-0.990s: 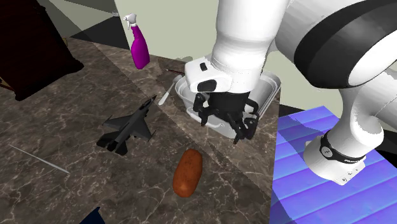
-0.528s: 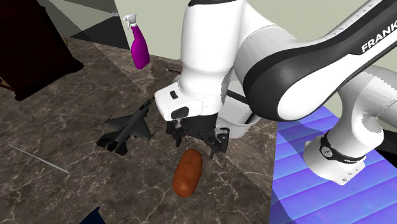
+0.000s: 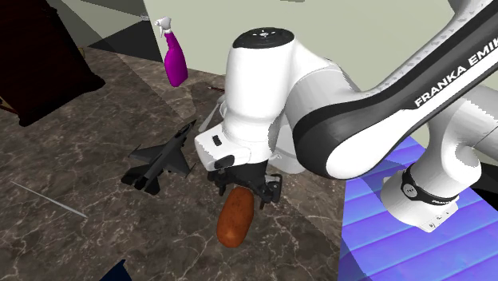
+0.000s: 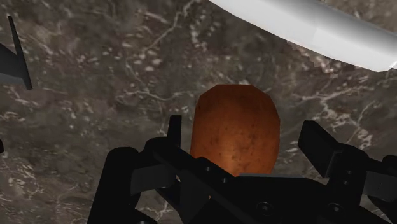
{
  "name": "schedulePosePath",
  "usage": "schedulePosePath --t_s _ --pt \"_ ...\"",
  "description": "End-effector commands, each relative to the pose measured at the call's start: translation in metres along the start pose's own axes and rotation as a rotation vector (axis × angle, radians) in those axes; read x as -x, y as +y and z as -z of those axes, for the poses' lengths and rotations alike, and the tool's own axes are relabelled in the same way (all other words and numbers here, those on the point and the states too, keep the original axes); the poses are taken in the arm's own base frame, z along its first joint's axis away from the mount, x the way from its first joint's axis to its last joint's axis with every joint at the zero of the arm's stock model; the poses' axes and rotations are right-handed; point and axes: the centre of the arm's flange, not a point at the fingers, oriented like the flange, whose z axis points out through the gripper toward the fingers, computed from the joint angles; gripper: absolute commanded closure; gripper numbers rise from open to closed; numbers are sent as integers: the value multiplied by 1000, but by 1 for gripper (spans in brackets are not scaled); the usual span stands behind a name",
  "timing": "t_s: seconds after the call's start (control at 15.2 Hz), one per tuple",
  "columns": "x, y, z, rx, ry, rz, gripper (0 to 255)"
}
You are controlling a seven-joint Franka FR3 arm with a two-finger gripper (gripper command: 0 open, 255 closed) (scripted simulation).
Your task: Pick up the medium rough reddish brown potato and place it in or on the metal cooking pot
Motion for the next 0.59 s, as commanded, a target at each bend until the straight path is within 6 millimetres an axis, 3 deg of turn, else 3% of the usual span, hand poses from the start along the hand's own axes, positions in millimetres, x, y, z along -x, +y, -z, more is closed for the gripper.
schedulePosePath --t_s 0.0,0.33,0.4,0.53 --pt "0 0 -1 1 0 0 0" --pt "0 0 -1 0 0 0 0" --pt "0 0 -1 0 0 0 255" --pt "0 0 -1 0 0 0 255"
